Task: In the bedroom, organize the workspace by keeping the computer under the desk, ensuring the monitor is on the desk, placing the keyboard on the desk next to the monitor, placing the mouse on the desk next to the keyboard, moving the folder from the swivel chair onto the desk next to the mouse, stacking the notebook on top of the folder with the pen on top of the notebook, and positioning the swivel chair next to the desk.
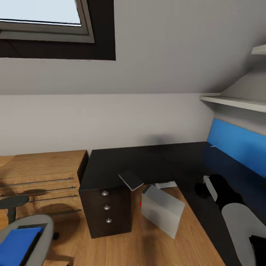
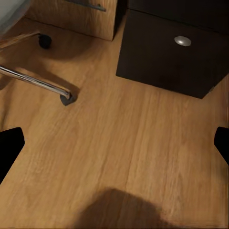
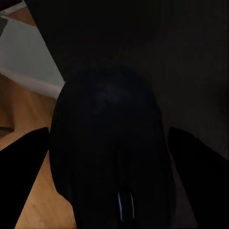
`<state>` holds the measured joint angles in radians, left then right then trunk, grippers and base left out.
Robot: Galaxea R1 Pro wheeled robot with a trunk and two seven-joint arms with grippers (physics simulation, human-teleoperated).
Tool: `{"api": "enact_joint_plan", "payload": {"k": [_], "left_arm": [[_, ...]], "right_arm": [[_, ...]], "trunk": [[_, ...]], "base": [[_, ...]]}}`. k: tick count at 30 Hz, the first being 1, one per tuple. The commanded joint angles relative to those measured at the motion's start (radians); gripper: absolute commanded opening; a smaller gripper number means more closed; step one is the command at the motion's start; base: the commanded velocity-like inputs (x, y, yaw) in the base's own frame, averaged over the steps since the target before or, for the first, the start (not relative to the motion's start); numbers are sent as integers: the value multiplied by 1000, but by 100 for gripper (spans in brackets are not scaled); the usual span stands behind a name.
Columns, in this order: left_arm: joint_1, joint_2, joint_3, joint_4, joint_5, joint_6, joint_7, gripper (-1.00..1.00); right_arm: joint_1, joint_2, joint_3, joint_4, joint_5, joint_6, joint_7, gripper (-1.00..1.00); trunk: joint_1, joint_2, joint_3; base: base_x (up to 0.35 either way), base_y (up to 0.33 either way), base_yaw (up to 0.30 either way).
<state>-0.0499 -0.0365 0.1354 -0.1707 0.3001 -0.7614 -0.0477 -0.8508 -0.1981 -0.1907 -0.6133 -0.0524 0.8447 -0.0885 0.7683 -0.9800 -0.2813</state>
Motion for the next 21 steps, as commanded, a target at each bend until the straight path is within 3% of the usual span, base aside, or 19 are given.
{"api": "enact_joint_plan", "payload": {"k": [1, 6, 16, 21], "left_arm": [[-1, 0, 8, 0, -1, -2, -4, 100], [0, 0, 8, 0, -1, -3, -4, 100], [0, 0, 8, 0, -1, -4, -4, 100], [-1, 0, 9, 0, -1, -5, -4, 100]], "right_arm": [[-1, 0, -1, -1, -6, 3, -8, -100], [1, 1, 0, 0, -6, 2, -9, -100], [1, 0, 0, 0, -6, 2, -10, -100], [1, 3, 1, 8, -6, 0, -7, -100]], "trunk": [[0, -1, -1], [0, -1, -1], [0, -1, -1], [0, -1, -1]], "base": [[-184, -154, -260], [-158, -142, -260], [-11, -11, -257], [0, 0, -77]]}}
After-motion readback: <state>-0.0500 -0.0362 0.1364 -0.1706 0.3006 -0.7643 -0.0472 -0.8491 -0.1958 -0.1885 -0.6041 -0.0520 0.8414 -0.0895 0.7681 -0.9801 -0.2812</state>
